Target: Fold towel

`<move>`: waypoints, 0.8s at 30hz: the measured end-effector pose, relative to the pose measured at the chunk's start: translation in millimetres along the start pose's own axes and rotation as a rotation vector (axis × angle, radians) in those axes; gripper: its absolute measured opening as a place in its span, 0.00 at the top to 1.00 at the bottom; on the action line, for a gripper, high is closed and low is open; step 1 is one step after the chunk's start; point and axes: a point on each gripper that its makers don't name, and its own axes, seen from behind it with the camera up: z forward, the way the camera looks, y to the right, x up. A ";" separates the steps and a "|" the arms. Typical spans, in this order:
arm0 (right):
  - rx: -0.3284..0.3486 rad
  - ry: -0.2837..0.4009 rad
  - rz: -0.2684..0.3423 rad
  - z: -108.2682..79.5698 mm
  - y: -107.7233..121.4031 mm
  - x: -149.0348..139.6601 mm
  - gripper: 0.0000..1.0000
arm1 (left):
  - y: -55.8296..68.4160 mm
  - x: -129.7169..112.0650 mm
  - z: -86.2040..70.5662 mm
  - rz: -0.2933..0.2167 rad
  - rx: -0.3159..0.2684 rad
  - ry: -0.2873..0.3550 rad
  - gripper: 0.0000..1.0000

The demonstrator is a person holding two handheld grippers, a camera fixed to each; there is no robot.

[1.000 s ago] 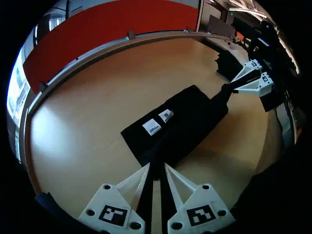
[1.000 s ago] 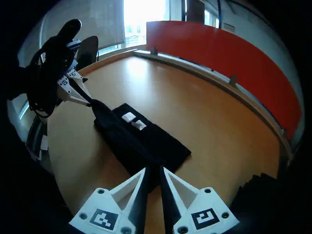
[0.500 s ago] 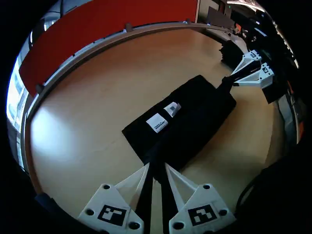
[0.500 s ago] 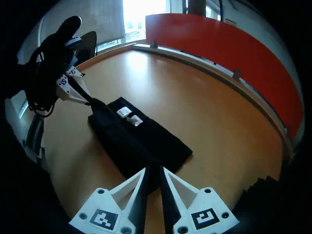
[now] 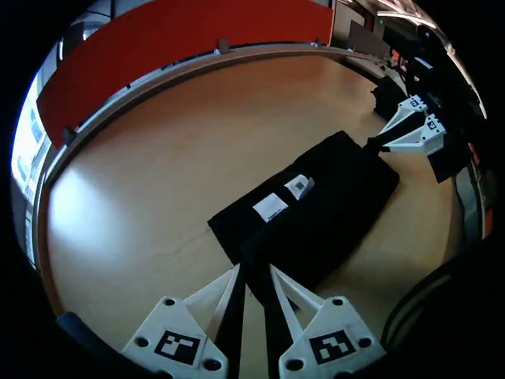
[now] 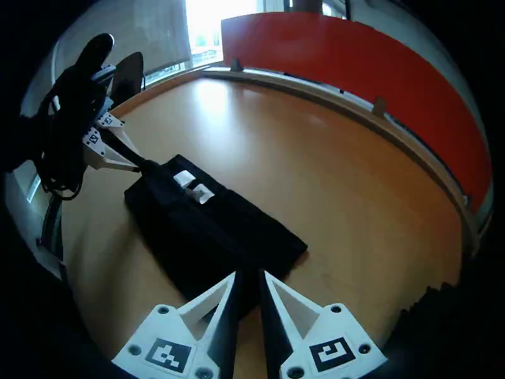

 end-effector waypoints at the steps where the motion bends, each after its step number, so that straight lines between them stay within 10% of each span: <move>1: -0.001 -0.001 0.005 1.4 0.6 -0.6 0.82 | -1.0 -0.4 0.8 -0.004 0.001 -0.001 0.80; 10: -0.023 -0.009 0.031 10.7 6.2 -6.3 0.78 | -8.0 -2.6 10.2 -0.028 0.006 -0.008 0.72; 24: -0.094 -0.012 0.043 19.7 23.5 -5.4 0.41 | -28.0 2.9 17.9 -0.007 0.062 -0.001 0.62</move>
